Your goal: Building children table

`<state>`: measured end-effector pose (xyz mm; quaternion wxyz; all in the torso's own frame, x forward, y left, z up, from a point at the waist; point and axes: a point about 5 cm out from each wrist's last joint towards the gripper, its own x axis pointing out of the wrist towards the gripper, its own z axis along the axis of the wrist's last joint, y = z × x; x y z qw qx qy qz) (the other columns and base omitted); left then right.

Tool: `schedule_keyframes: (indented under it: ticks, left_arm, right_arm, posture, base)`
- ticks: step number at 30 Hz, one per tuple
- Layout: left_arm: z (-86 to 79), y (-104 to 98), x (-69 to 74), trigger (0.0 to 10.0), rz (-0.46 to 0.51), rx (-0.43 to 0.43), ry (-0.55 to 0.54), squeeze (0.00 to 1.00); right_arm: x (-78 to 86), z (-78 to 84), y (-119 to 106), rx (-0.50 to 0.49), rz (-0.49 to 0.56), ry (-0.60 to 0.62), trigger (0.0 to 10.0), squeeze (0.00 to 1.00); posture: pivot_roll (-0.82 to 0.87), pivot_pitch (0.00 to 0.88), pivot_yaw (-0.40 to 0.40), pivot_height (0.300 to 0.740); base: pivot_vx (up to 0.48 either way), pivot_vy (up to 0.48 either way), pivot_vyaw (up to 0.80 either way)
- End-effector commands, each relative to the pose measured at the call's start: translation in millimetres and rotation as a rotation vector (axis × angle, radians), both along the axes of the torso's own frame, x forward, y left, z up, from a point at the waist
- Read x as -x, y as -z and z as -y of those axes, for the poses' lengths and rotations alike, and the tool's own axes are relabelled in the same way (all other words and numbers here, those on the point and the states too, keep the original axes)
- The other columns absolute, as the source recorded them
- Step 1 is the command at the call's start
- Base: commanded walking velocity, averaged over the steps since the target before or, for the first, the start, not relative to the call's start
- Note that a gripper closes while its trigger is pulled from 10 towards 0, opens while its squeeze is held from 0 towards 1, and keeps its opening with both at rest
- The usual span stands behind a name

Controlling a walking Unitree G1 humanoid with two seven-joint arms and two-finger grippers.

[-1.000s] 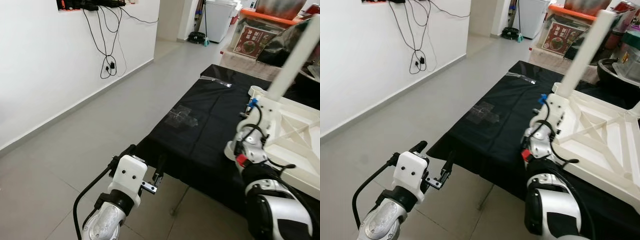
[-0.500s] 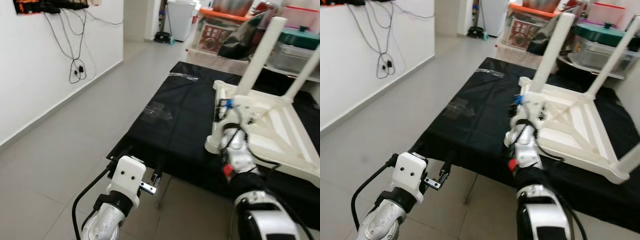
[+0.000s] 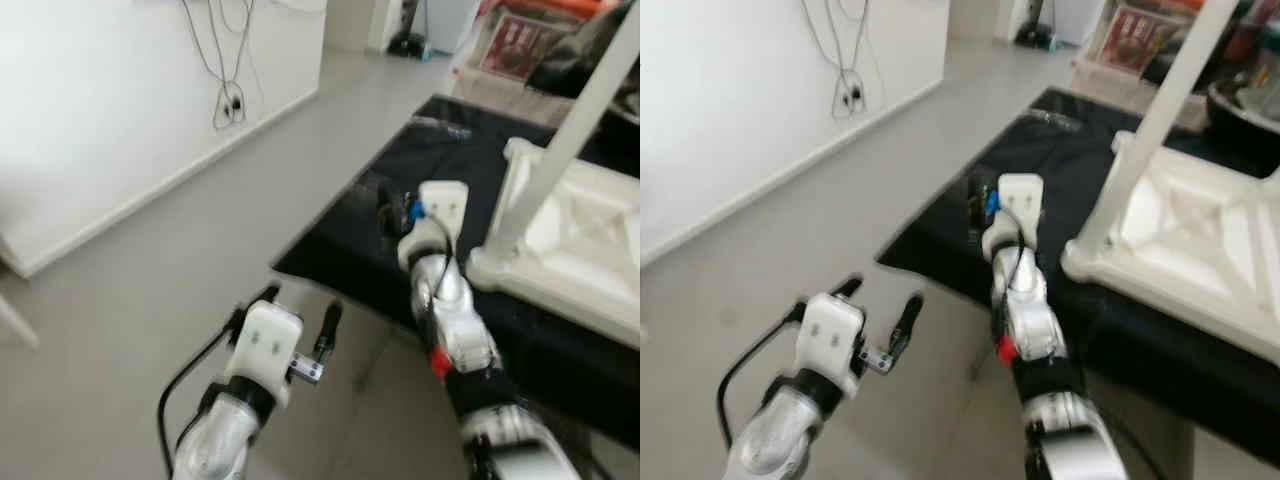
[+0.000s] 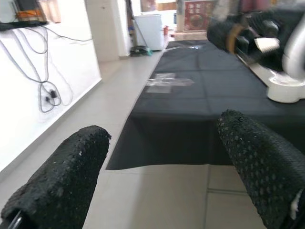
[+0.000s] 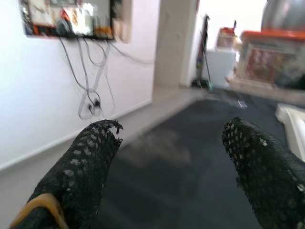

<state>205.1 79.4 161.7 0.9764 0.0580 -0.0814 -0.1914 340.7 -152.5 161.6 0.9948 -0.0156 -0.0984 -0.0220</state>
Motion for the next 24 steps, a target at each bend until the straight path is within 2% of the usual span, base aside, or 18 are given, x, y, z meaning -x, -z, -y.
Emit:
schedule_keyframes:
  ticks: [1, 4, 5, 6, 11, 14, 24]
  left_arm:
    - [3.2, 1, 0.7, 10.0, -0.005, -0.005, 0.015, 0.0]
    - [2.5, 2, 1.5, 10.0, -0.011, -0.005, 0.014, 0.0]
    - [2.5, 2, 1.5, 10.0, -0.011, -0.005, 0.014, 0.0]
    - [1.2, 5, 2.2, 10.0, -0.022, -0.013, 0.011, 0.0]
    - [0.5, 7, 2.3, 10.0, -0.028, -0.018, 0.009, 0.0]
    - [-5.7, 12, 0.9, 10.0, -0.056, -0.02, -0.025, 0.0]
    - [-10.7, 16, 1.1, 10.0, -0.088, -0.003, -0.051, 0.0]
  right_arm:
    - [5.3, 6.5, 5, 0.005, -0.025, 0.001, 10.0, 0.0]
    - [21.2, -2.9, 16, -0.001, -0.057, -0.095, 10.0, 0.0]
    - [21.2, -2.9, 16, -0.001, -0.057, -0.095, 10.0, 0.0]
    - [31.9, -12.5, 19, 0.01, -0.055, -0.156, 10.0, 0.0]
    - [39.2, -18.9, 19, 0.012, -0.052, -0.19, 10.0, 0.0]
    - [49.1, -27.2, 22, 0.036, -0.053, -0.211, 10.0, 0.0]
    - [53.9, -29.1, 24, 0.033, -0.081, -0.236, 10.0, 0.0]
  posture:
    - [0.06, 0.084, -0.112, 0.74]
    - [0.06, 0.085, -0.11, 0.74]
    - [0.06, 0.085, -0.11, 0.74]
    - [0.06, 0.086, -0.105, 0.74]
    - [0.06, 0.085, -0.106, 0.74]
    - [0.06, 0.08, -0.102, 0.74]
    - [0.07, 0.066, -0.099, 0.74]
  base:
    - [0.0, 0.0, 0.0]
    - [0.0, 0.0, -0.27]
    - [0.0, 0.0, -0.8]
    - [0.0, 0.0, -0.8]
    - [0.0, 0.0, -0.8]
    - [0.0, 0.0, -0.8]
    - [0.0, 0.0, -0.79]
